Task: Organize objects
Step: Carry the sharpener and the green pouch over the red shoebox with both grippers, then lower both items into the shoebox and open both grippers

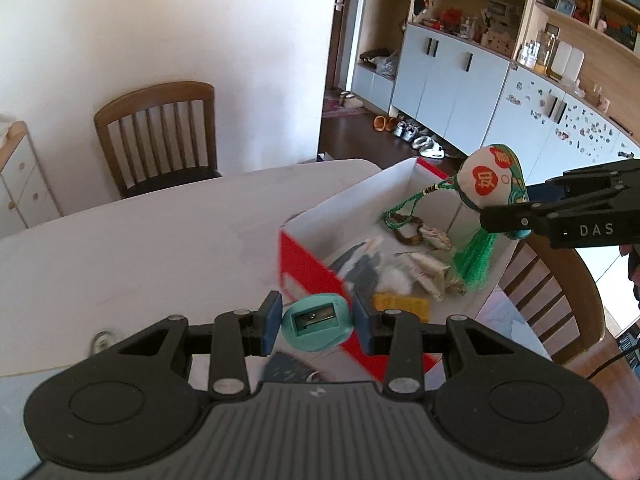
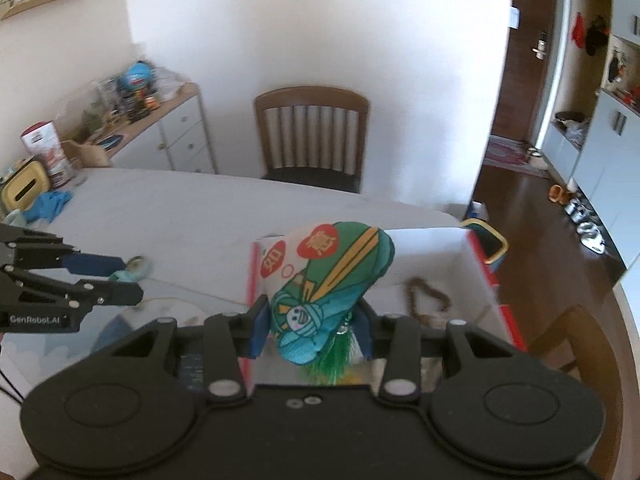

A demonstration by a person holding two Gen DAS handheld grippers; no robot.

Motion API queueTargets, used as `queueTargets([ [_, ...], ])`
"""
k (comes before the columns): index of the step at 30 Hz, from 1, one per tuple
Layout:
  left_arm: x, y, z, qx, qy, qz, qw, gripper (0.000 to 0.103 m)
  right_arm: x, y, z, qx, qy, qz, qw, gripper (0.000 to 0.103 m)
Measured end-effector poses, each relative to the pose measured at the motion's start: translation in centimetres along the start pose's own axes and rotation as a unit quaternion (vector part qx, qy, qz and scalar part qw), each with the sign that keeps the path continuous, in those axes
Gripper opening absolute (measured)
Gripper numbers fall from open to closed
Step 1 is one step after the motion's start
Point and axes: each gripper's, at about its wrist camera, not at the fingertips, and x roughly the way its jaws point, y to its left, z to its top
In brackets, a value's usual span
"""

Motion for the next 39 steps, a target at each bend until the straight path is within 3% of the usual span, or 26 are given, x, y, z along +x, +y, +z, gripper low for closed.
queueTargets([
  [9,5.3,-5.6,2.1,0.014,0.02,0.001,0.9997,0.037,2.1,-5.6,-0.7,0.007,0.009,-0.027,1.0,0.041],
  [18,10.4,-9.3,3.1,0.027,0.046,0.006,0.9985,0.037,6.3,-9.4,-1.2,0.016,0.034,-0.023,0.999,0.042],
  [30,17.4,-11.0,3.5,0.033,0.098,0.021,0.9944,0.037,11.8,-11.2,-2.5,0.021,0.082,-0.006,0.996,0.042],
  [39,20.3,-10.6,3.1,0.029,0.138,0.027,0.9896,0.037,13.7,-11.3,-3.4,0.014,0.107,0.016,0.994,0.043],
])
